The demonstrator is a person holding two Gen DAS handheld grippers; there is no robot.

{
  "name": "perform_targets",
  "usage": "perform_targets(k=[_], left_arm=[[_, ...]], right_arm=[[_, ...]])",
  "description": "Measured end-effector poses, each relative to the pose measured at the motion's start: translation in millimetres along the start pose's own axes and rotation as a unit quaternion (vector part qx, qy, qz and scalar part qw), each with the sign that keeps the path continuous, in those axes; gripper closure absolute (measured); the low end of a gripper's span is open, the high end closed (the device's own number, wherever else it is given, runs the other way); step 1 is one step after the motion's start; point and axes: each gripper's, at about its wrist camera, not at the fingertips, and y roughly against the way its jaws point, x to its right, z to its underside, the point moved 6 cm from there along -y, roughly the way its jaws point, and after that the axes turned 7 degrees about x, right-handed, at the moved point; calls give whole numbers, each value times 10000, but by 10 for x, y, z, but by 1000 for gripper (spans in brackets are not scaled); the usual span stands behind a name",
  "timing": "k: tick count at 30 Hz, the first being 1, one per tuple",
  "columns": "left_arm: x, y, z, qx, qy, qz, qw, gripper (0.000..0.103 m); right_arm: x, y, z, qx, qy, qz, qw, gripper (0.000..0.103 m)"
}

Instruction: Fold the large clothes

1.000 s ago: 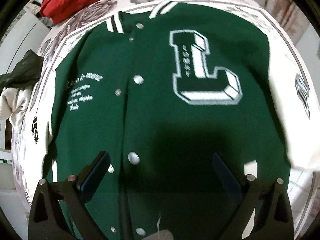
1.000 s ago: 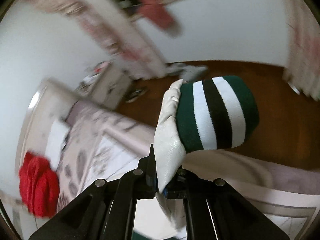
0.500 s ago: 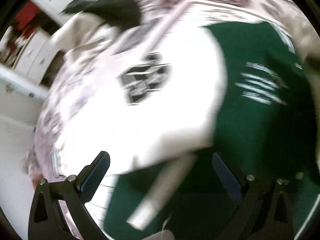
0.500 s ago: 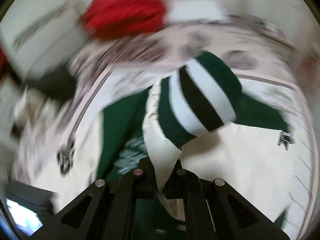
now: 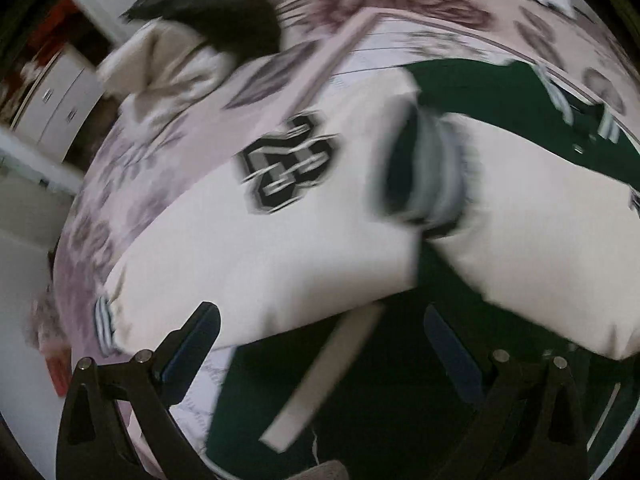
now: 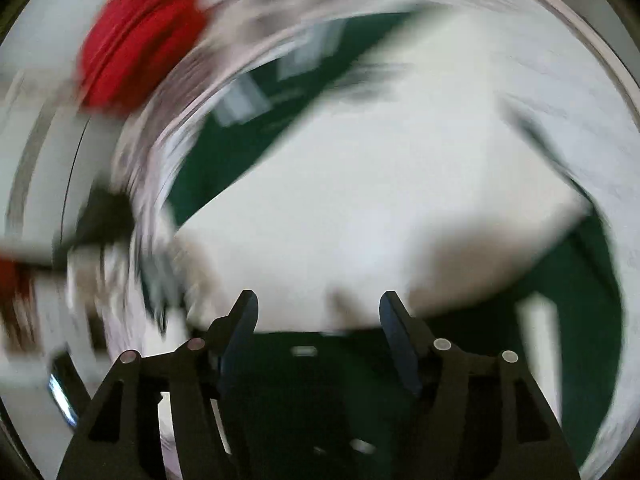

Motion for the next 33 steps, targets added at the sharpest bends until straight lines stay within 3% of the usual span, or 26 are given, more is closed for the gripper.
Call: perform_targets(k=[2, 4, 5, 6, 7, 8, 9, 11, 13, 15, 17, 21, 24, 25, 30, 31, 33], left_arm=[[202, -42, -70, 64, -172, 42, 9998, 0], [333, -98, -135, 132, -279, 46, 9995, 0], [380, -114, -160, 173, -332, 26, 9993, 0], [413, -128, -178, 214, -378, 24, 9991, 0], [430, -143, -190, 258, -425, -1, 9988, 0], [433, -149, -186, 279, -450, -36, 9986, 0], [419, -164, -165, 274, -458, -56, 9986, 0], [356, -187, -106, 169, -395, -58, 9991, 0], [225, -198, -7, 6, -233, -45, 9997, 0], [22, -183, 129, -180, -28, -20, 9998, 0], [-293, -160, 307, -422, 313, 72, 9986, 0], [-976, -192, 641, -848, 1228, 335, 9882, 0], [-1496, -379, 870, -1086, 1964, 447, 9735, 0], [-1687, -465, 953, -1204, 2316, 452, 9643, 0], [-2453, -909, 1208, -1270, 4100, 810, 8996, 0], [-2598, -1041, 1252, -1259, 4444, 863, 8827, 3], [-2811, -1213, 1303, -1229, 4920, 879, 8574, 9]], right_arm=[[584, 132, -110, 172, -675, 360, 9969, 38], [947, 148, -197, 267, -667, 733, 9947, 38], [1059, 49, -173, 150, -418, 967, 9943, 46], [1125, -47, -122, 14, -173, 1192, 9927, 68], [1215, -146, -76, -170, 92, 1593, 9870, 78], [1329, -194, -41, -170, 148, 1961, 9803, 92], [1523, -153, -29, 63, -177, 2241, 9744, 103], [1713, -104, 25, 221, -987, 1997, 9746, 103], [1685, -56, 142, 164, -1251, 1770, 9761, 95], [1456, 19, 393, 28, -1089, 1742, 9787, 66], [1146, 48, 698, -172, -747, 1584, 9844, 50], [373, -92, 1543, -721, 140, 1227, 9897, 49], [-47, -302, 2013, -1067, 620, 1058, 9867, 49], [-201, -410, 2211, -1200, 697, 986, 9854, 49], [-956, -821, 2643, -1302, 1167, 809, 9813, 49], [-1122, -942, 2708, -1325, 1217, 781, 9806, 49], [-1310, -1043, 2844, -1351, 1274, 812, 9792, 47]])
